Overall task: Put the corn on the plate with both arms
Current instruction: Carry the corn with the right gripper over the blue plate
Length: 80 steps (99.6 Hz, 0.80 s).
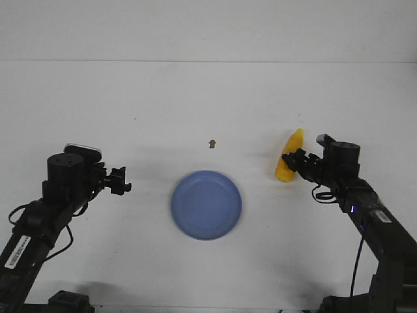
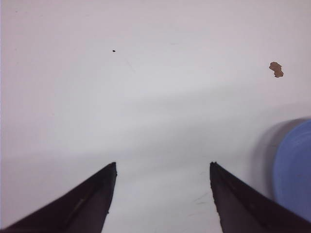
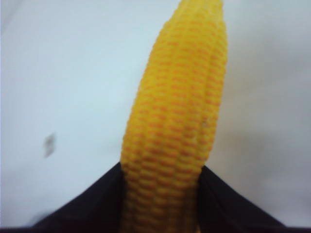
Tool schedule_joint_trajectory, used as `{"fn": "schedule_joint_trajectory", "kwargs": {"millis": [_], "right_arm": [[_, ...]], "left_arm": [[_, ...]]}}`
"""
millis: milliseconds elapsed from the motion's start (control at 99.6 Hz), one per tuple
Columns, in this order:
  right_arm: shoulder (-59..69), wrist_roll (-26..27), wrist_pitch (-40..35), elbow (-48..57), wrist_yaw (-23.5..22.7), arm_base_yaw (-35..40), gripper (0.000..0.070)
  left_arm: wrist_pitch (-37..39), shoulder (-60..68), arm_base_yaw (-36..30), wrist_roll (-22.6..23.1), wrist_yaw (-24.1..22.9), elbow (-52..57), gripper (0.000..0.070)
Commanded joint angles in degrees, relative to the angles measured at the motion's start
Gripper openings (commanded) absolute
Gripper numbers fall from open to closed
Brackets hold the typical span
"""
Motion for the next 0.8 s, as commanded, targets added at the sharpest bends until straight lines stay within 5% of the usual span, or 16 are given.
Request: {"fn": "schedule_joint_trajectory", "kwargs": {"millis": [0, 191, 472, 682, 793], "right_arm": [[-1.9, -1.2, 0.0, 1.2, -2.6, 3.3, 0.0168], [-5.4, -5.5, -6.4, 1.2, -1.3, 17.2, 0.0169], [-4.5, -7.5, -9.9, 1.1, 13.6, 35.4, 0.0195], [-3.4, -7.6, -10.0, 1.1, 17.6, 39.0, 0.0475], [-3.4, -7.6, -10.1, 1.1, 17.8, 38.9, 0.0553]], "left_arm": [[0.2, 0.6, -0.1, 0.3, -0.1, 0.6, 0.0393], [0.1, 0.6, -0.1, 0.3, -0.1, 0.6, 0.0393], [0.1, 0.6, -0.1, 0.3, -0.1, 0.6, 0.0393], [0.1, 0.6, -0.1, 0.3, -0.1, 0.6, 0.0393], [0.1, 0.6, -0.1, 0.3, -0.1, 0.6, 0.0393]]}}
